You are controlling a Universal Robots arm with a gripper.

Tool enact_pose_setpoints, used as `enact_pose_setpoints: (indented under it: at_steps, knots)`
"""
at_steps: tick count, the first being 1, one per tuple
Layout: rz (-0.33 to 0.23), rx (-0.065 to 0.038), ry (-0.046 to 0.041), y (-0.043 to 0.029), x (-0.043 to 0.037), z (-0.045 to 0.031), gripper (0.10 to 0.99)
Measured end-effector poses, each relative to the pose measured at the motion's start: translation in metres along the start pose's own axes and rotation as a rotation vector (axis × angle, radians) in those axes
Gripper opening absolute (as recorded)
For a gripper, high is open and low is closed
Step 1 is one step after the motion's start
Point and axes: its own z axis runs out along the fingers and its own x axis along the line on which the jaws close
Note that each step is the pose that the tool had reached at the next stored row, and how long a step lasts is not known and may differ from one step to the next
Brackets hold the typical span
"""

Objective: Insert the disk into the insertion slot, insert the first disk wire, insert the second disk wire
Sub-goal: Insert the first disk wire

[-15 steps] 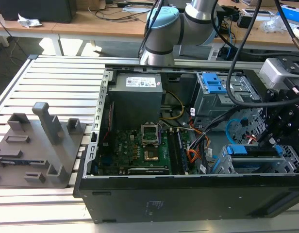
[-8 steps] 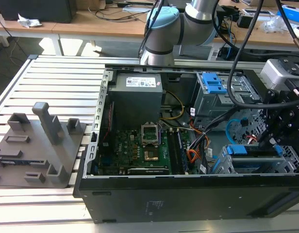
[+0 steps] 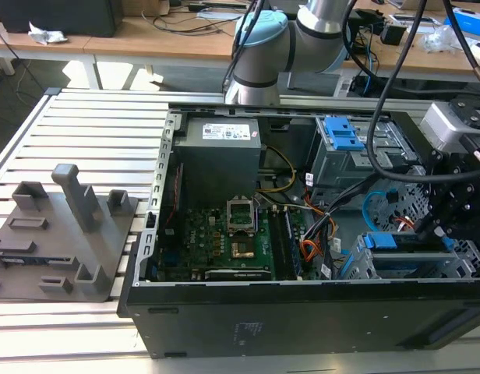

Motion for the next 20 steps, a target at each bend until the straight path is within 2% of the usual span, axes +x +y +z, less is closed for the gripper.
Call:
enact_pose_setpoints:
  at_steps: [4, 5, 8, 15, 16, 18, 20]
  knots:
    - [0.0, 0.0, -0.0009, -0.0001, 0.0, 0.0007, 0.184]
    - [0.0, 0.0, -0.0007, -0.0001, 0.0, 0.0008, 0.251]
    - [0.0, 0.0, -0.0001, -0.0001, 0.0, 0.0, 0.251]
    - [0.0, 0.0, -0.0002, 0.0007, -0.0004, -0.0187, 0.251]
    - [0.0, 0.0, -0.0001, 0.0008, -0.0006, -0.0213, 0.235]
    - [0.0, 0.0, -0.0002, 0.001, -0.0007, -0.0254, 0.106]
    - [0.0, 0.0, -0.0001, 0.0043, -0.0007, -0.0256, 0.106]
